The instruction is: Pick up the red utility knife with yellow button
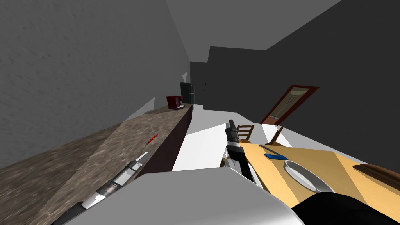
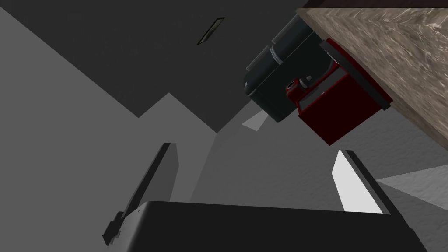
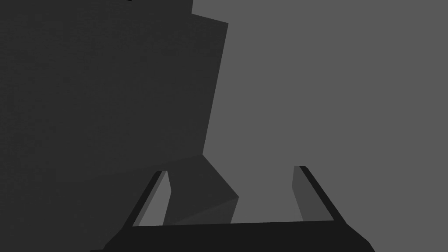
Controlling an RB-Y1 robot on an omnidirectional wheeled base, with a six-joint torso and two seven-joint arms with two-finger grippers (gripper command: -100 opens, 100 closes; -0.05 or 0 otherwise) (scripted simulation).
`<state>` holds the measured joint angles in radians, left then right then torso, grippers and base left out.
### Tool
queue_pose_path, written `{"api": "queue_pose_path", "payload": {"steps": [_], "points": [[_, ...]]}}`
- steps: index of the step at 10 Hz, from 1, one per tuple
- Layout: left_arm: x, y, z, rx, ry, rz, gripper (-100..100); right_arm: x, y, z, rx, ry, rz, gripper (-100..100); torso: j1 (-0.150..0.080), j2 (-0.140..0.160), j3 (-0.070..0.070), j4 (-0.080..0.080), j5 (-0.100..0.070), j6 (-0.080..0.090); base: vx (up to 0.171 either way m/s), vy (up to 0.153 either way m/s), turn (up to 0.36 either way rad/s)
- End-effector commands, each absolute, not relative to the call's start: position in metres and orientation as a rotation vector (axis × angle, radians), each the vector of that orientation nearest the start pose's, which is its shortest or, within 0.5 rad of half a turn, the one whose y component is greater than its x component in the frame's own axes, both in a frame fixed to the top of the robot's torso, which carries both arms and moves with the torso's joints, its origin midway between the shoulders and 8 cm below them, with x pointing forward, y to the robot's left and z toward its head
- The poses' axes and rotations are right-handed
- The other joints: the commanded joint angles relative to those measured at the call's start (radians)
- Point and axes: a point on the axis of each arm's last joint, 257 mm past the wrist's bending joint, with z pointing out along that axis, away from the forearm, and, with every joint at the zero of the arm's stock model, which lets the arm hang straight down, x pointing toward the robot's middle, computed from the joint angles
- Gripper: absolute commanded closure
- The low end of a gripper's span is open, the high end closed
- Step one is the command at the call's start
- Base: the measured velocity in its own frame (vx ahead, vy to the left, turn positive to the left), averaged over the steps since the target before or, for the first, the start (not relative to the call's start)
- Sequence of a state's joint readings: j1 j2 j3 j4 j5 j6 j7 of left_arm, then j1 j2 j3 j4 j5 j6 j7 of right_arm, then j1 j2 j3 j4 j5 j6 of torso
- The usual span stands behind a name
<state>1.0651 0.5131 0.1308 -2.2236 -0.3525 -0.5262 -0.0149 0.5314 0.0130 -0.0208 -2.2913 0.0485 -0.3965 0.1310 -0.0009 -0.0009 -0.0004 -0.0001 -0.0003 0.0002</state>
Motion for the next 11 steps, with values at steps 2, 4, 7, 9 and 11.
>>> {"api": "queue_pose_path", "payload": {"steps": [2,4,7,9,11], "points": [[0.228,0.317,-0.210,-0.373,1.744,-0.688,-100,0.355,-0.290,-0.001,0.676,0.745,1.089,0,0.000,-0.001,0.000,0.000,0.000,0.000,0.030,-0.024,-0.052],[0.205,0.336,-0.236,-0.370,1.870,-0.618,-100,0.355,-0.290,-0.001,0.676,0.745,1.089,0,0.000,-0.001,-0.001,0.000,0.000,0.000,0.046,-0.017,-0.070],[0.175,0.359,-0.260,-0.371,2.001,-0.539,-100,0.355,-0.290,-0.001,0.676,0.745,1.089,0,0.001,-0.002,-0.001,0.000,0.000,0.000,0.053,-0.005,-0.071],[0.162,0.371,-0.270,-0.364,2.063,-0.500,-100,0.355,-0.290,-0.001,0.676,0.745,1.089,0,0.002,-0.003,-0.002,-0.001,0.000,0.000,0.068,0.009,-0.032],[0.138,0.396,-0.286,-0.360,2.168,-0.416,-100,0.355,-0.290,-0.001,0.676,0.745,1.089,0,0.003,-0.005,-0.003,-0.001,0.001,0.000,0.095,0.027,-0.114]]}}
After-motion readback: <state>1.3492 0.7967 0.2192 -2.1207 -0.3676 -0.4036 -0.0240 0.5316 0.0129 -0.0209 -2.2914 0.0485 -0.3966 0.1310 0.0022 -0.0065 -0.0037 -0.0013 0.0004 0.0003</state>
